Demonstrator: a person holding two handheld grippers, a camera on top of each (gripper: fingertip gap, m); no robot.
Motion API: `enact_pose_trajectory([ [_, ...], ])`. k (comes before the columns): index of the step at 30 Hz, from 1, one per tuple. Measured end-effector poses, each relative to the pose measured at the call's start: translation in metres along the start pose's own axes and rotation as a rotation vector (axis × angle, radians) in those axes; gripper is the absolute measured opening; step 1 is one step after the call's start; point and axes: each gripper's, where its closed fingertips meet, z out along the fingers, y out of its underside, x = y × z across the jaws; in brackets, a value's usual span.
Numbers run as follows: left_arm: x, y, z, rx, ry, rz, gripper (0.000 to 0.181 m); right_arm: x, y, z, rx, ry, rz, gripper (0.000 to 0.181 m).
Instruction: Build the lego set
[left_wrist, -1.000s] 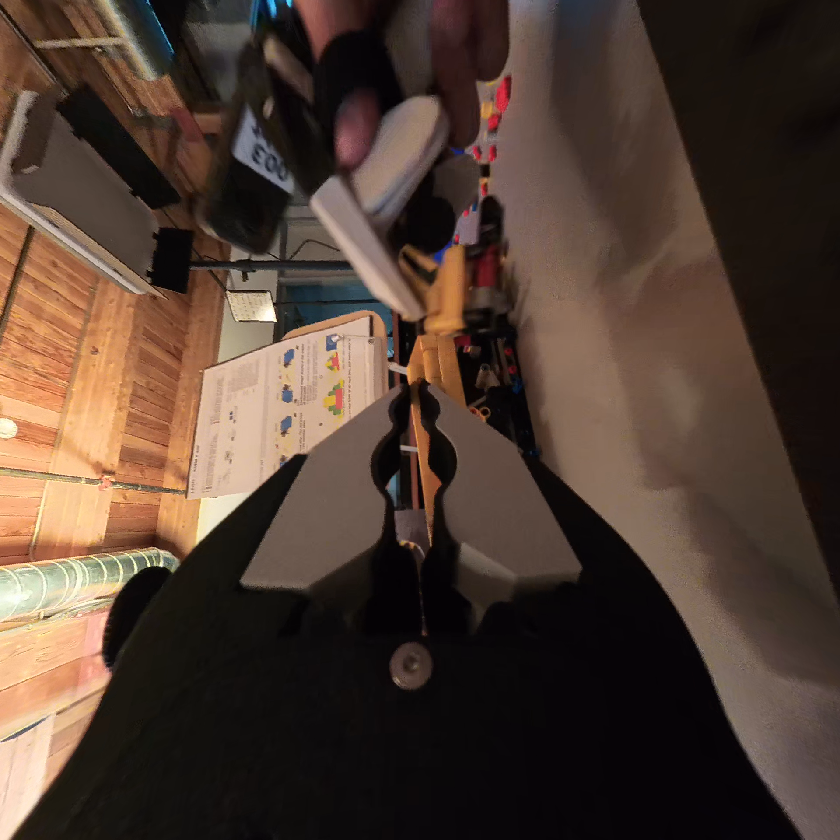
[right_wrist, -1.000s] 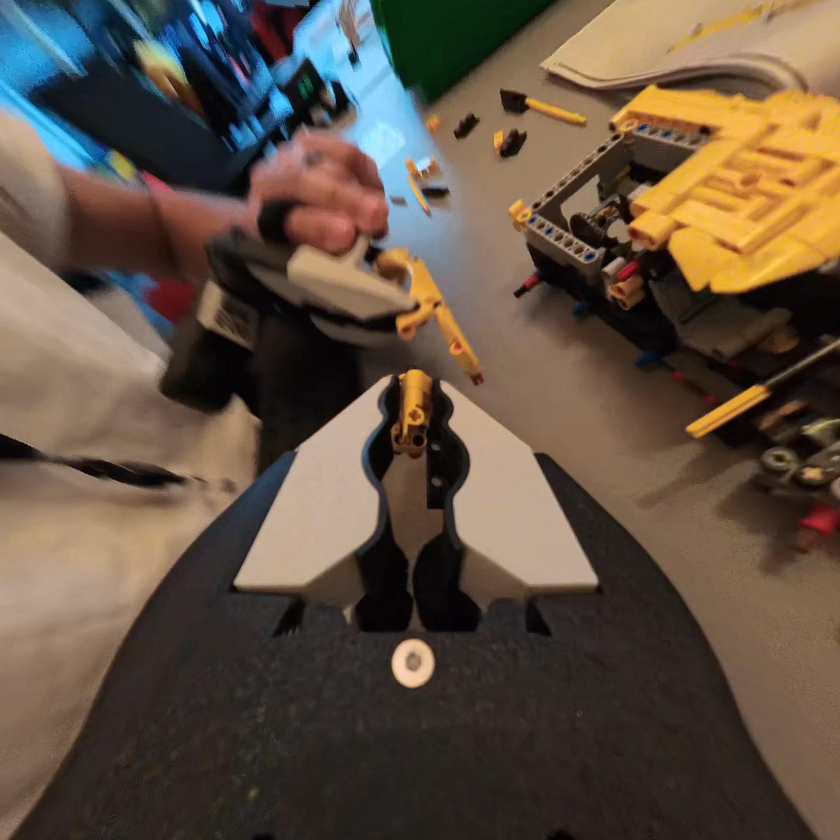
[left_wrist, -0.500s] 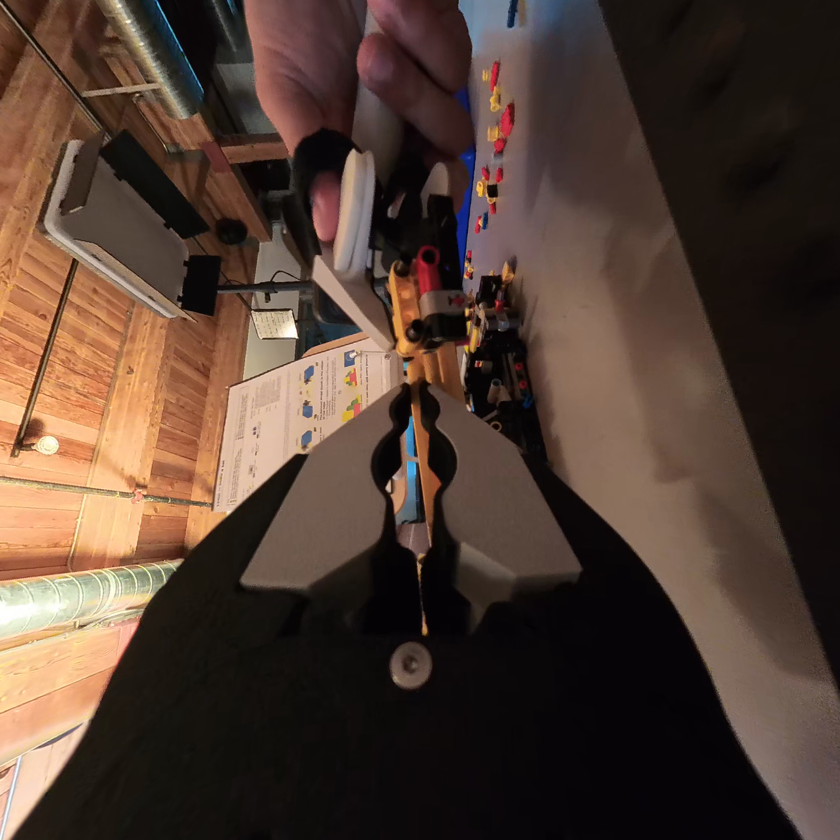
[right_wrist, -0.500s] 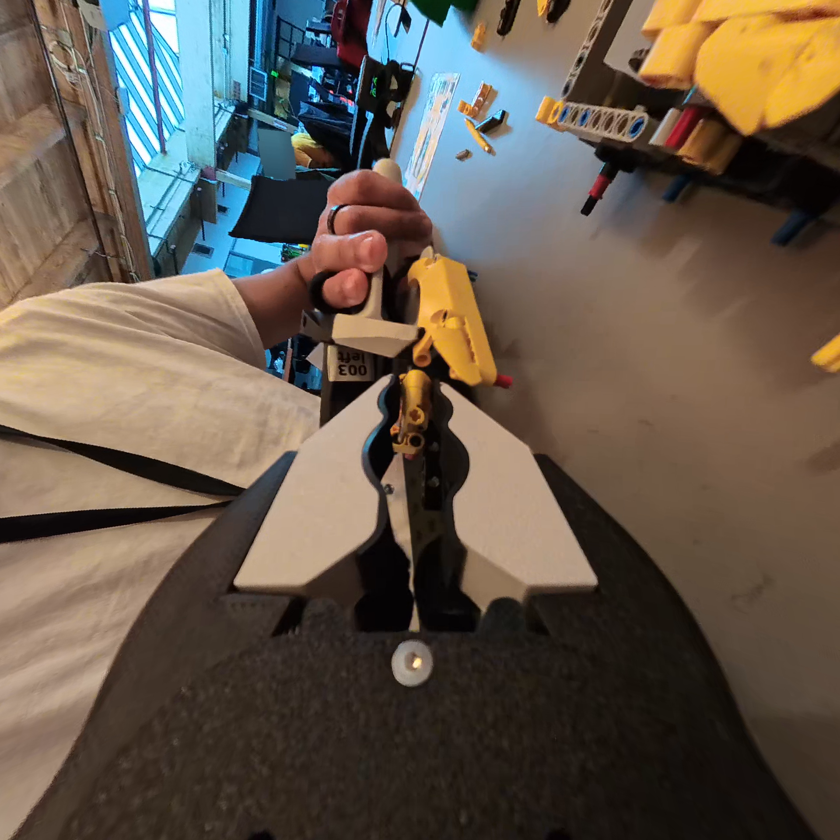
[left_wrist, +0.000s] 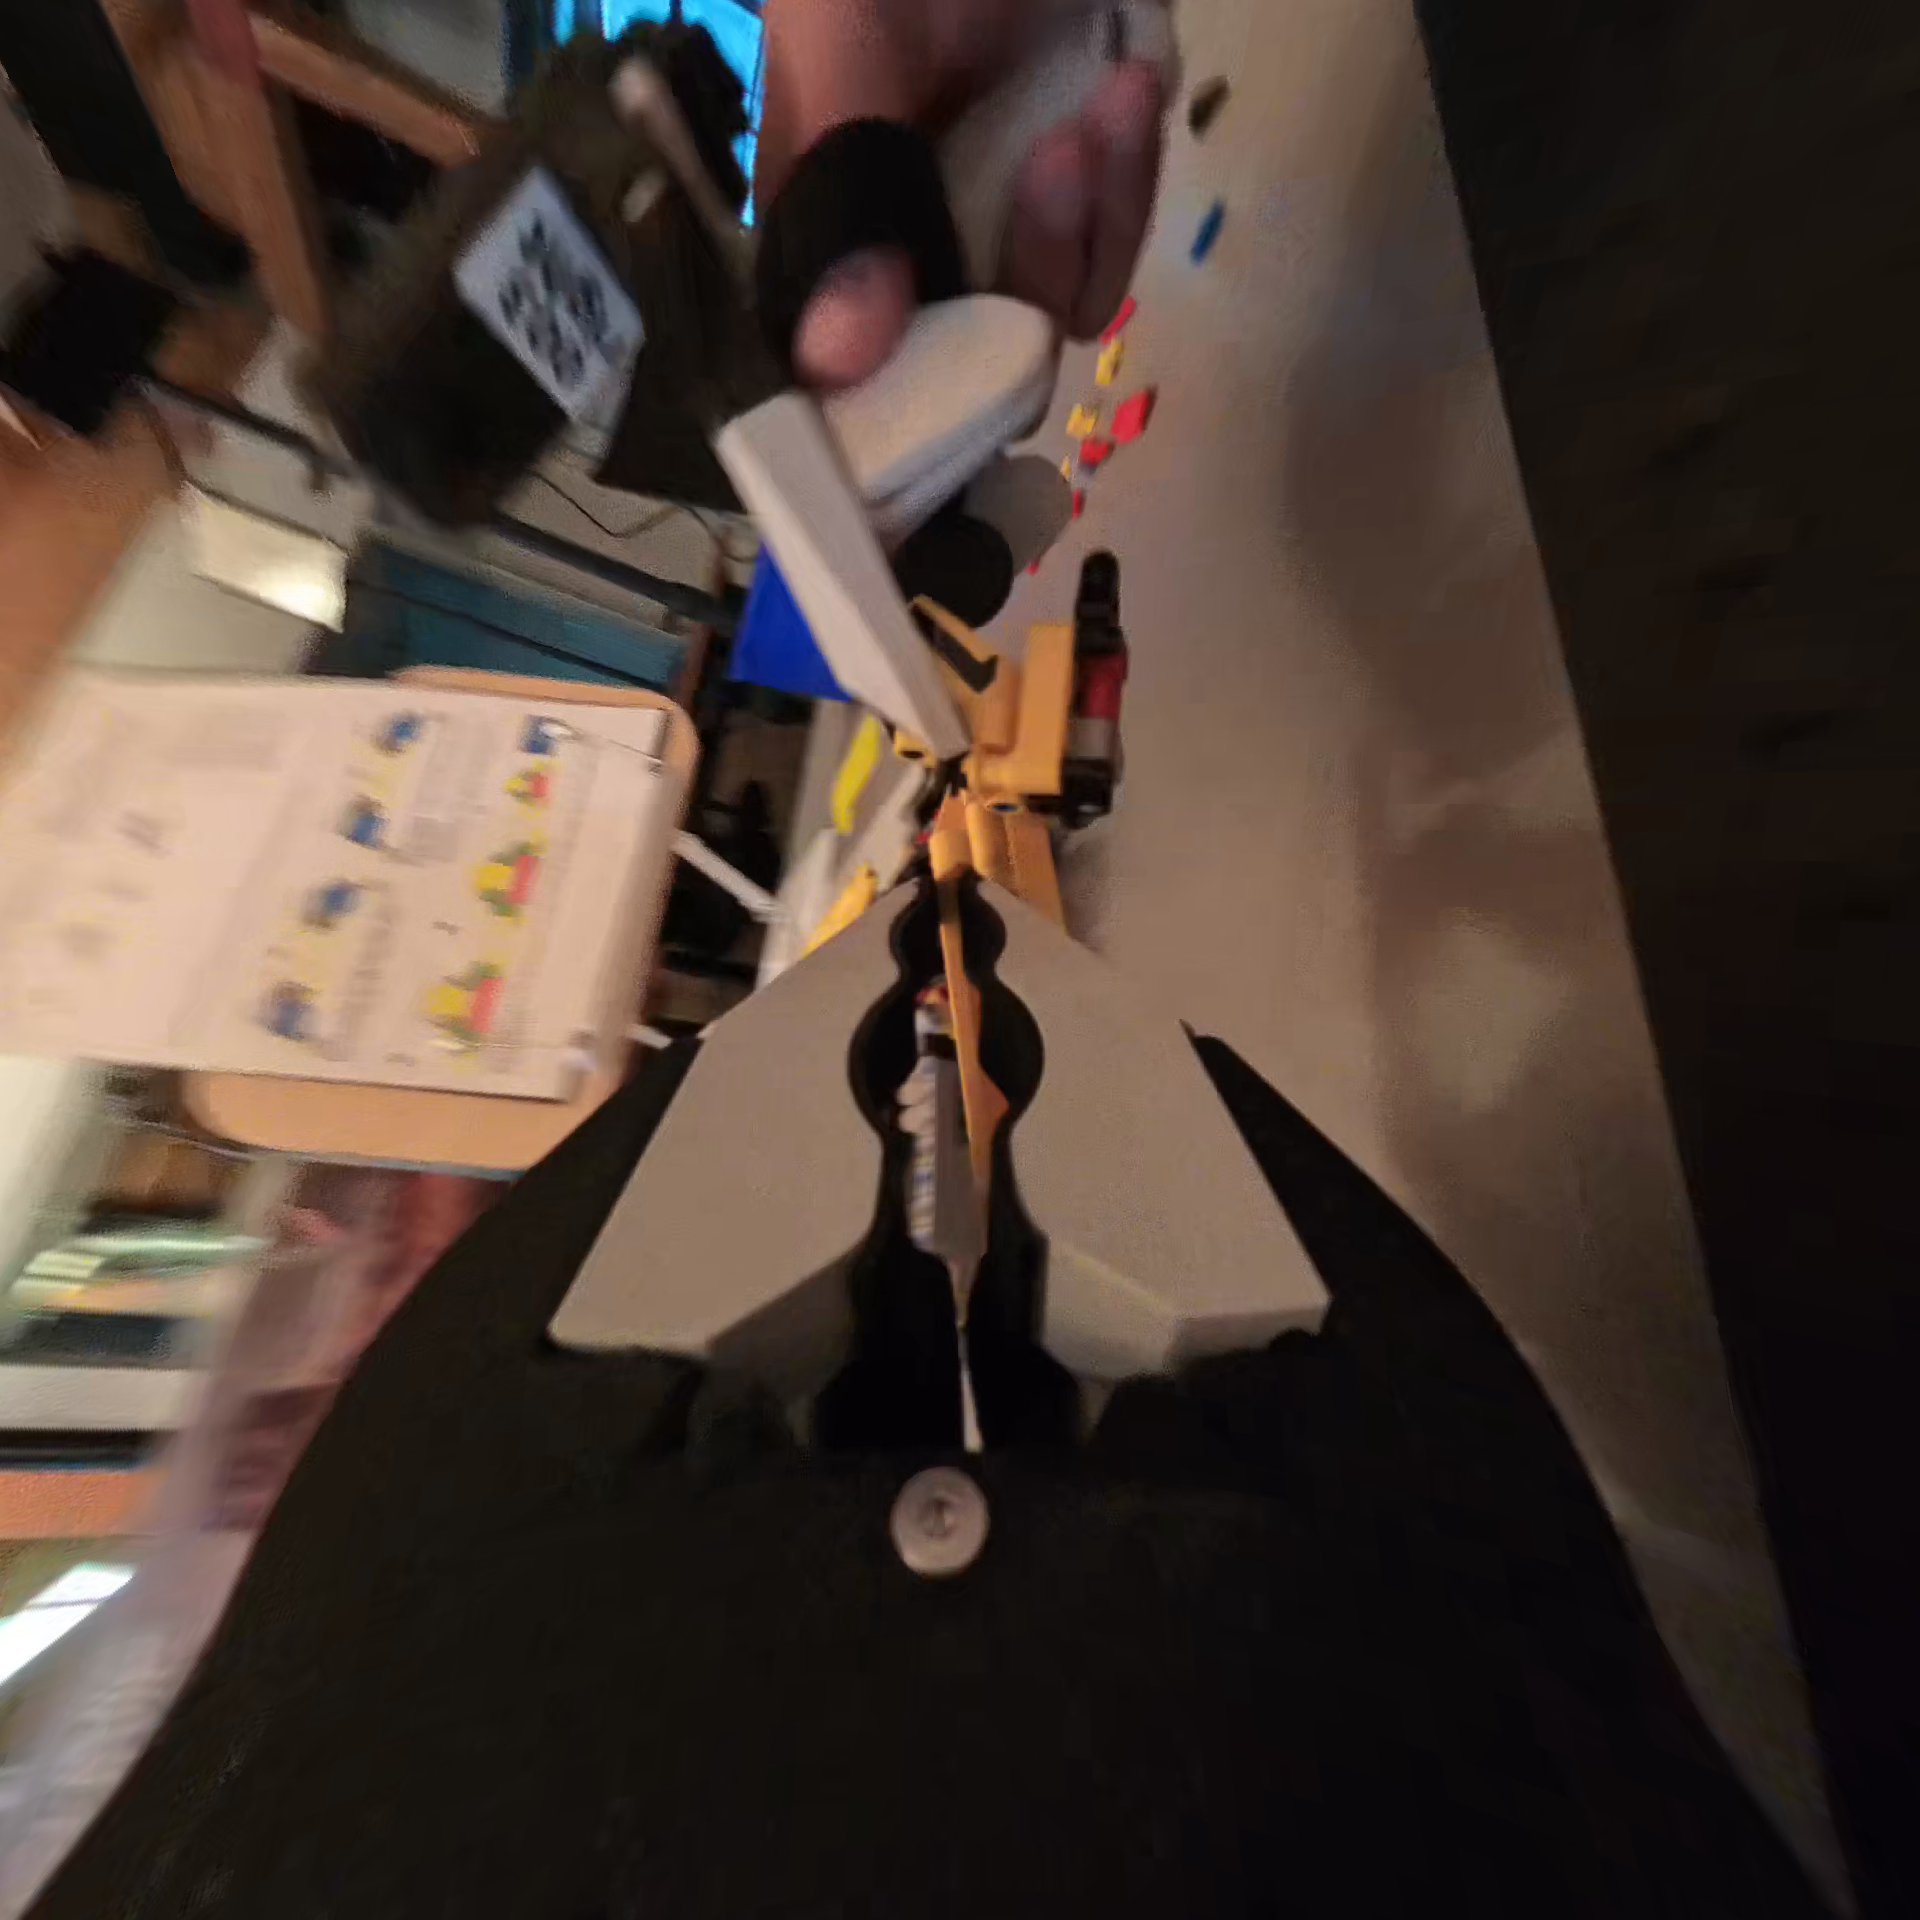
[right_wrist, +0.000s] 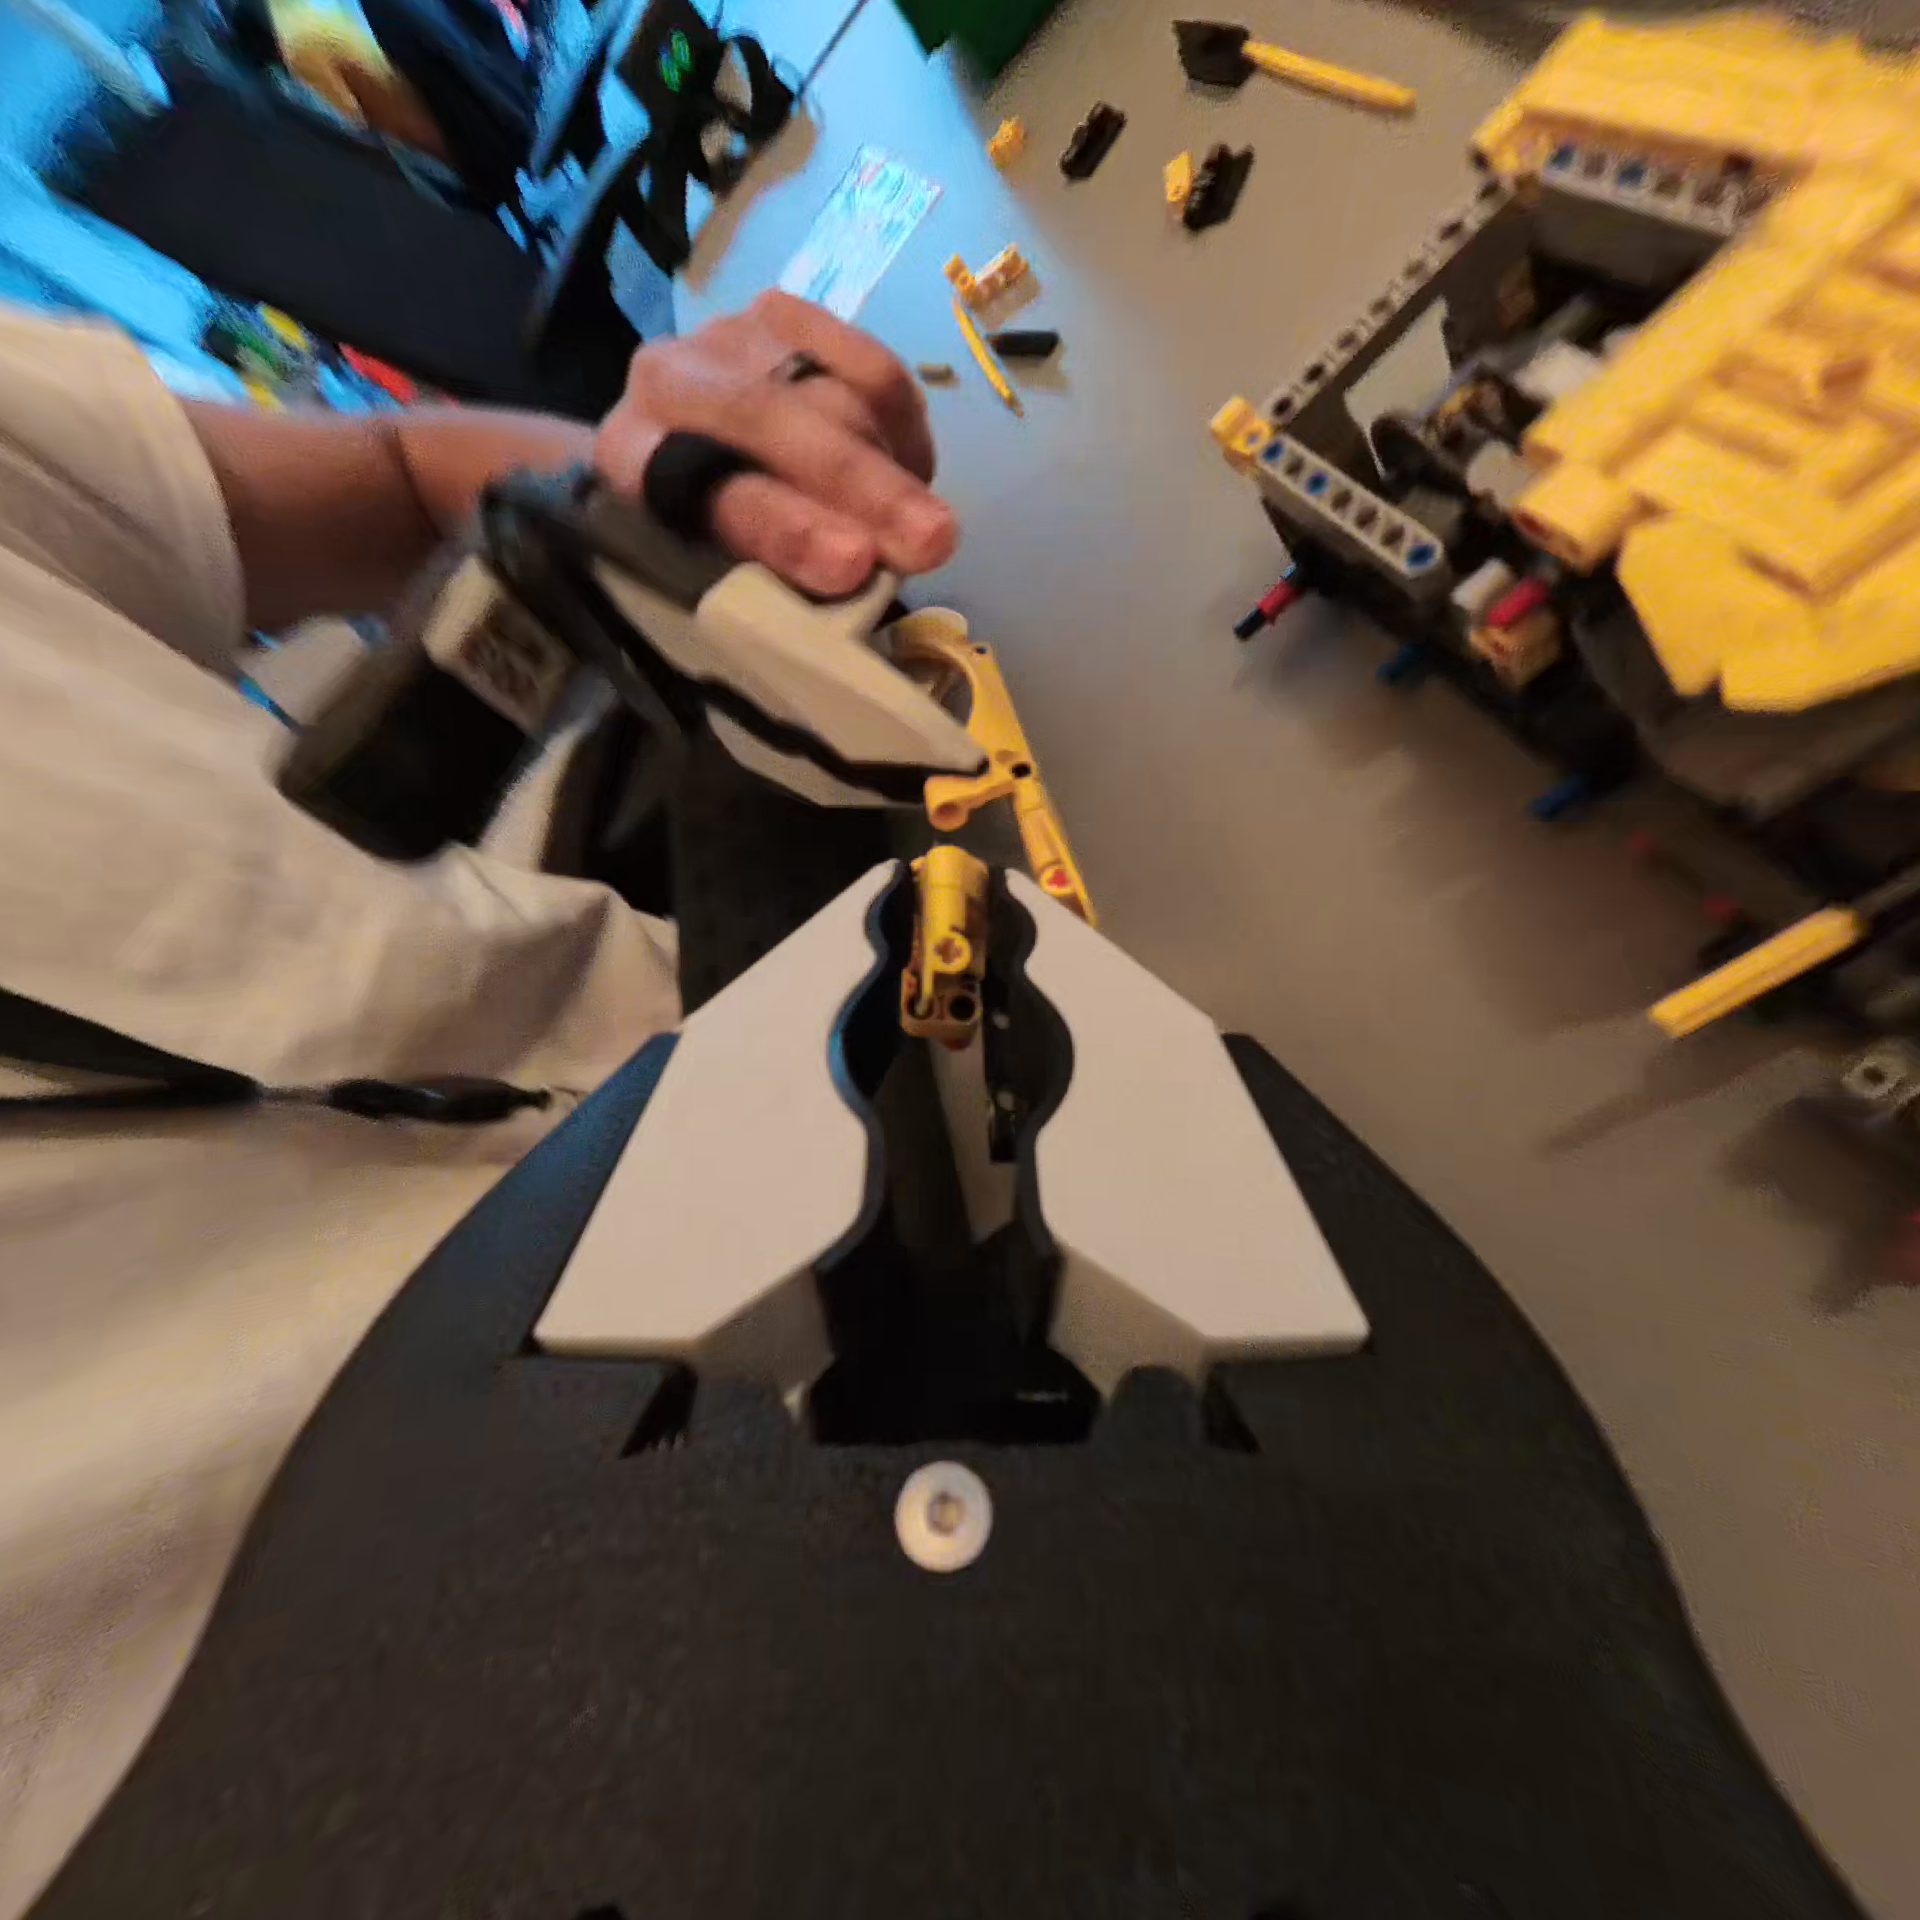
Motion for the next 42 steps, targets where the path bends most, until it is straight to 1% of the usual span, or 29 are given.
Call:
enact_pose_trajectory([
  [2,0.001,0.0,0.001,0.026,0.114,-0.252,0.003,0.0,0.0,-0.004,-0.022,0.102,-0.213,0.013],
  [3,0.0,0.002,0.001,0.031,0.167,-0.382,0.003,-0.001,0.004,-0.005,-0.062,0.134,-0.279,0.013],
  [4,-0.003,0.001,0.001,0.05,0.207,-0.517,0.003,-0.005,0.004,-0.007,-0.071,0.14,-0.303,0.013],
  [6,-0.006,0.0,-0.001,0.084,0.304,-0.798,0.004,-0.014,0.001,-0.012,-0.043,0.148,-0.313,0.013],
  [7,-0.012,-0.001,-0.003,0.122,0.321,-0.923,0.004,-0.015,-0.001,-0.014,-0.022,0.159,-0.309,0.013],
  [8,-0.015,-0.001,-0.005,0.152,0.335,-1.016,0.004,-0.015,-0.002,-0.016,0.013,0.164,-0.296,0.013],
  [9,-0.016,0.003,-0.005,0.147,0.331,-1.062,0.004,-0.015,-0.002,-0.018,0.049,0.158,-0.268,0.013],
  [10,-0.018,0.008,-0.005,0.127,0.304,-1.048,0.004,-0.009,0.004,-0.017,0.048,0.162,-0.24,0.013],
  [11,-0.018,0.013,-0.005,0.1,0.282,-0.999,0.004,0.005,0.014,-0.015,0.022,0.205,-0.225,0.013],
  [12,-0.016,0.019,-0.004,0.07,0.268,-0.953,0.004,0.017,0.024,-0.011,-0.005,0.252,-0.241,0.013],
  [14,-0.008,0.025,-0.003,0.021,0.274,-0.912,0.004,0.026,0.036,-0.002,-0.019,0.274,-0.287,0.013],
  [16,0.0,0.03,-0.001,-0.027,0.28,-0.844,0.004,0.028,0.045,0.007,-0.036,0.235,-0.264,0.013],
  [19,0.012,0.036,0.002,-0.089,0.275,-0.713,0.004,0.03,0.043,0.009,-0.012,0.214,-0.276,0.013],
  [21,0.016,0.036,0.003,-0.105,0.274,-0.662,0.004,0.03,0.044,0.009,-0.022,0.227,-0.33,0.014],
  [24,0.018,0.037,0.005,-0.118,0.263,-0.61,0.004,0.029,0.05,0.009,-0.056,0.241,-0.422,0.026],
  [27,0.019,0.038,0.005,-0.122,0.258,-0.584,0.004,0.028,0.056,0.005,-0.048,0.25,-0.51,0.034],
  [32,0.018,0.037,0.005,-0.113,0.241,-0.513,0.004,0.041,0.066,-0.005,-0.095,0.378,-0.731,0.043],
  [34,0.02,0.035,0.004,-0.108,0.242,-0.49,0.004,0.042,0.063,-0.005,-0.095,0.425,-0.824,0.04],
  [37,0.024,0.034,0.004,-0.117,0.245,-0.435,0.004,0.035,0.058,-0.002,-0.084,0.481,-0.992,0.031],
  [39,0.026,0.033,0.004,-0.123,0.247,-0.401,0.004,0.034,0.052,-0.004,-0.026,0.547,-1.001,0.025],
  [40,0.027,0.032,0.004,-0.127,0.247,-0.387,0.004,0.033,0.05,-0.004,-0.002,0.554,-1.004,0.021],
  [42,0.028,0.031,0.003,-0.13,0.243,-0.364,0.004,0.032,0.054,0.001,-0.014,0.502,-0.937,0.023],
])
